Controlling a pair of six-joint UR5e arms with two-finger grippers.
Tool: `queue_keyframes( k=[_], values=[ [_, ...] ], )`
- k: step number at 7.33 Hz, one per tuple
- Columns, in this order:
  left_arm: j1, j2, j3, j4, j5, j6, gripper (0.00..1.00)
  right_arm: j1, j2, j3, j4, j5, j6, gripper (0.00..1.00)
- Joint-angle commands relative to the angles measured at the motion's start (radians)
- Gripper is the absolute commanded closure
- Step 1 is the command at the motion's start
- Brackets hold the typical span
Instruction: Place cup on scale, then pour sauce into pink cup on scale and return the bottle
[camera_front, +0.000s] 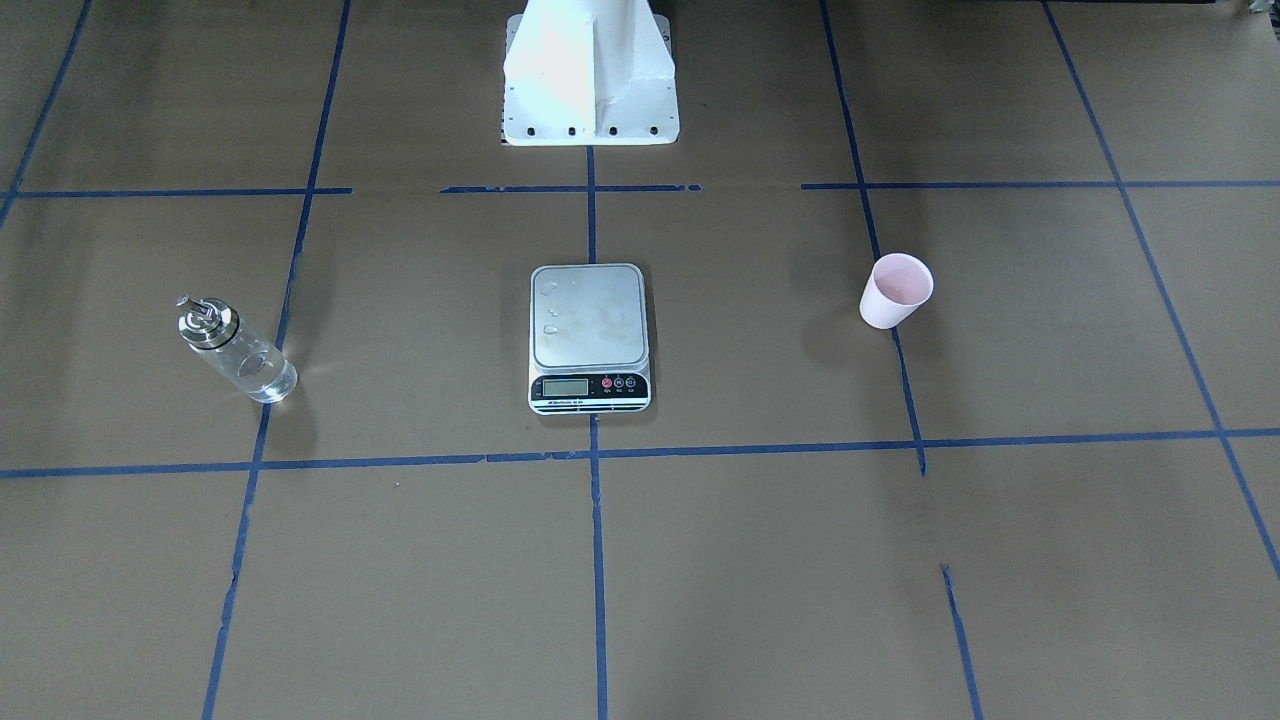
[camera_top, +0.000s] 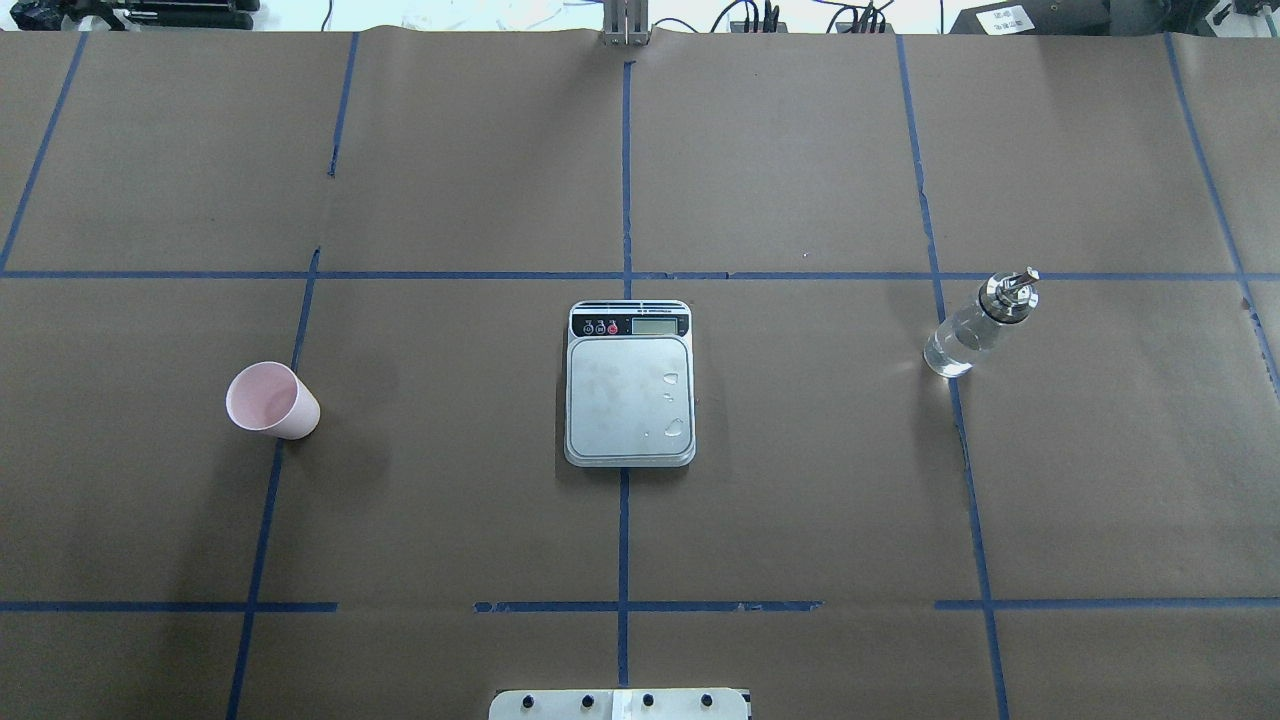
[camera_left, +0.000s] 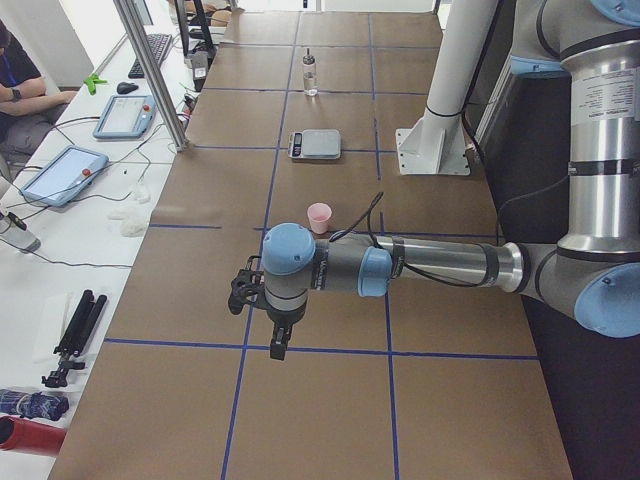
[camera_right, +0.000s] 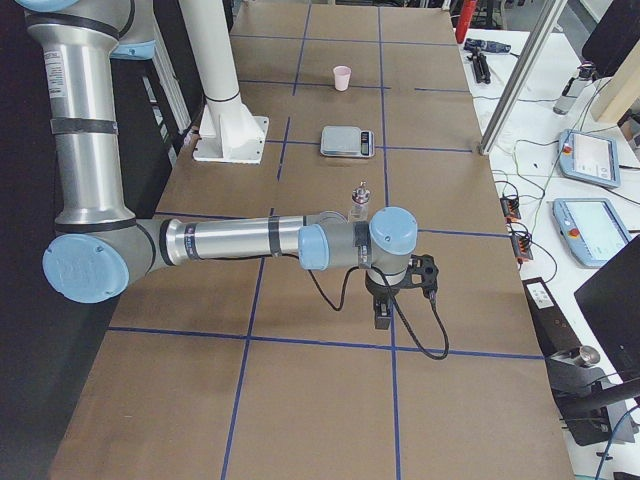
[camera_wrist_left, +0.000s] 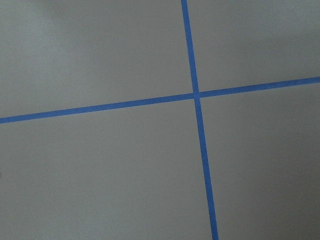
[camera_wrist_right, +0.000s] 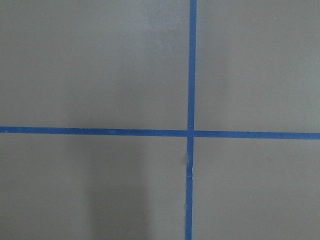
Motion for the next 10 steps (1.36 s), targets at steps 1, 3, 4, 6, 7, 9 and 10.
queue_keyframes(
  k=[1,3,4,6,7,9,10],
  values=[
    [0.0,-0.006,-0.008,0.004,0.0,-0.001,0.0,0.0,0.0,0.002,0.0,0.0,0.0,0.0],
    [0.003,-0.023,-0.037,0.009,0.002,-0.002,0.0,0.0,0.0,0.004,0.0,0.0,0.002,0.0],
    [0.009,-0.026,-0.081,0.01,0.0,-0.002,0.0,0.0,0.0,0.005,0.0,0.002,0.002,0.0],
    [0.046,-0.029,-0.146,-0.004,-0.038,0.002,0.0,0.002,0.001,0.007,0.0,0.002,0.005,0.0],
    [0.058,-0.029,-0.173,-0.002,-0.061,0.001,0.0,0.0,0.001,0.007,0.0,0.002,0.005,0.0],
    [0.066,-0.032,-0.184,-0.004,-0.277,-0.001,0.0,0.0,0.001,0.011,0.0,0.003,0.003,0.0],
    [0.074,-0.037,-0.163,0.002,-0.398,-0.022,0.0,0.0,0.003,0.02,0.0,0.003,0.002,0.0]
  ],
)
